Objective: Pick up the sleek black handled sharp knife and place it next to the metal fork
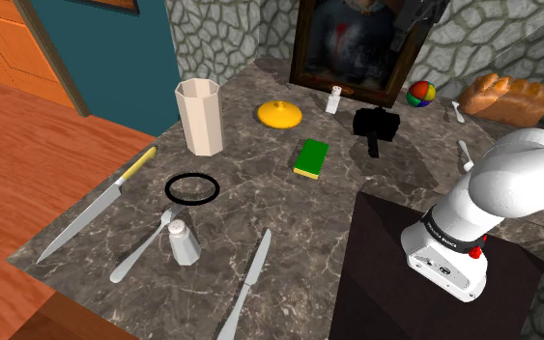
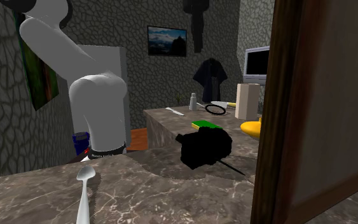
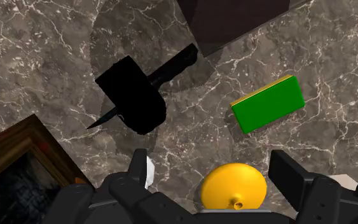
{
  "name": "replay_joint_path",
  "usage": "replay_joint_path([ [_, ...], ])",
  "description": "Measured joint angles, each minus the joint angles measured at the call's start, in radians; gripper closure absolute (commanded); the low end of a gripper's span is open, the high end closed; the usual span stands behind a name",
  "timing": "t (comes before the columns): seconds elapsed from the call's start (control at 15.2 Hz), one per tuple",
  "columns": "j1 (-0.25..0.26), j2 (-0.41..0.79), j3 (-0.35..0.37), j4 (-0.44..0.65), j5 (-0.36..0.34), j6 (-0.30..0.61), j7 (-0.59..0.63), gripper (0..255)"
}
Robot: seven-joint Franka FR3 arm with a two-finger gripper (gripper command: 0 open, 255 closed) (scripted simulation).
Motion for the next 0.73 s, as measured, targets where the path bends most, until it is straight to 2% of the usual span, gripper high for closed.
replay_joint_path([
  [0.2,-0.019,0.018,0.005,-0.025,0.003,0.017,0.042,0],
  [0.73,-0.123,0.182,0.041,-0.149,0.039,0.141,0.328,0],
])
